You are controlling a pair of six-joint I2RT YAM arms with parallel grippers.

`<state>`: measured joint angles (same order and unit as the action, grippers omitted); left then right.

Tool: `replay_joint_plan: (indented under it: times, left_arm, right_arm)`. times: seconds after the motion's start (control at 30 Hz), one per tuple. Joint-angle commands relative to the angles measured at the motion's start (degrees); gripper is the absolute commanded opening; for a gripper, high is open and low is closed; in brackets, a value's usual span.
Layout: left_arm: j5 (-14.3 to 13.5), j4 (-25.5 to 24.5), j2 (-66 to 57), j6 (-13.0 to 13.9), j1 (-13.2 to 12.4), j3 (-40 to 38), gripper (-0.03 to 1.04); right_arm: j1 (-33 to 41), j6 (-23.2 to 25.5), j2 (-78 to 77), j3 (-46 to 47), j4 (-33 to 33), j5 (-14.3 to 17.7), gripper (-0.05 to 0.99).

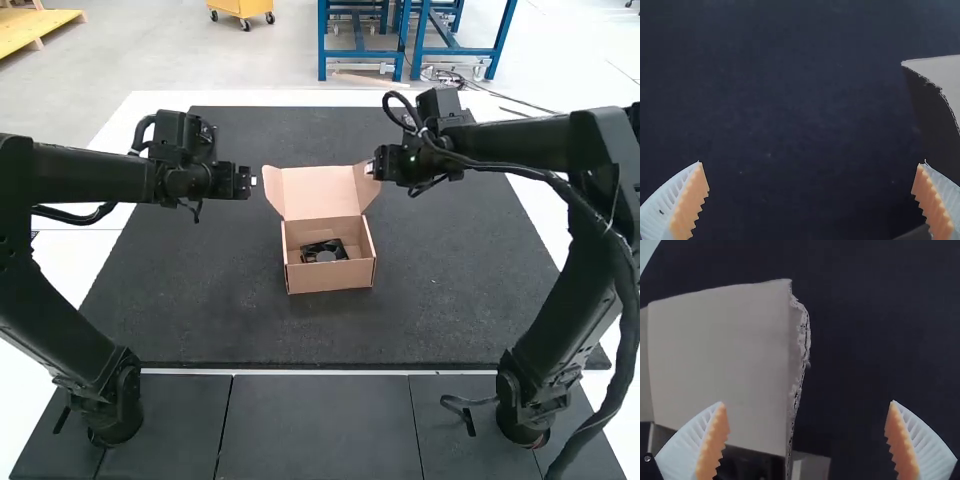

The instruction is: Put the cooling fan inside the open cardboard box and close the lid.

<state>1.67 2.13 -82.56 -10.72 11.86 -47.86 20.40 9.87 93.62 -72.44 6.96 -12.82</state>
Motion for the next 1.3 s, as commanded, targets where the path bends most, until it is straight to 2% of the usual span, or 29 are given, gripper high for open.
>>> replay_joint_plan:
  times: [0.0, 0.13, 0.3, 0.4, 0.47, 0.57, 0.67, 0.73, 0.83, 1.03, 1.2, 1.27]
  left_arm:
    - [-0.5, 0.6, -0.8, 0.7, 0.0, -2.2, 0.96]
    - [-0.5, 0.6, -0.8, 0.7, 0.0, -2.2, 0.96]
    - [-0.7, 0.7, -0.8, 0.7, 0.0, -2.2, 0.96]
    - [-1.1, 0.8, -0.9, 0.7, 0.0, -2.2, 0.96]
    - [-1.1, 0.8, -1.0, 0.7, 0.0, -2.2, 0.96]
    - [-1.1, 0.8, -1.0, 0.7, 0.4, -2.2, 0.96]
    - [-1.1, 0.6, -1.0, 0.7, 0.9, -2.4, 0.96]
    - [-1.1, 0.6, -1.1, 0.6, 1.2, -2.4, 0.96]
    - [-1.1, 0.7, -1.1, 0.5, 1.6, -2.3, 0.96]
    - [-1.2, 0.7, -1.3, 0.5, 1.9, -2.4, 0.96]
    - [-1.6, 0.7, -1.3, 0.5, 1.9, -2.5, 0.96]
    - [-1.9, 0.5, -1.3, 0.5, 1.9, -2.8, 0.96]
  right_arm:
    - [-0.8, -0.1, 1.0, -2.3, -0.1, -1.6, 0.71]
    - [-0.6, -0.4, 2.1, -2.8, -0.5, -1.6, 0.69]
    - [-0.5, -0.3, 2.1, -2.5, -1.6, -1.6, 0.46]
    - [-0.4, -0.4, 2.0, -2.3, -1.6, -1.6, 0.43]
    - [-0.4, -0.4, 1.9, -2.1, -1.6, -1.6, 0.38]
    - [-0.3, -0.6, 1.9, -1.7, -1.6, -1.8, 0.38]
    - [-0.3, -0.6, 2.0, -1.3, -2.4, -2.0, 0.31]
    - [-0.3, -0.6, 1.9, -1.0, -3.0, -2.1, 0.30]
    - [-0.2, -1.3, 1.9, -0.4, -4.1, -2.1, 0.22]
    - [-0.2, -1.9, 2.0, 0.5, -4.9, -2.5, 0.21]
    - [-0.2, -2.1, 2.1, 0.8, -5.2, -3.6, 0.12]
    - [-0.2, -2.2, 2.1, 1.0, -5.4, -3.9, 0.12]
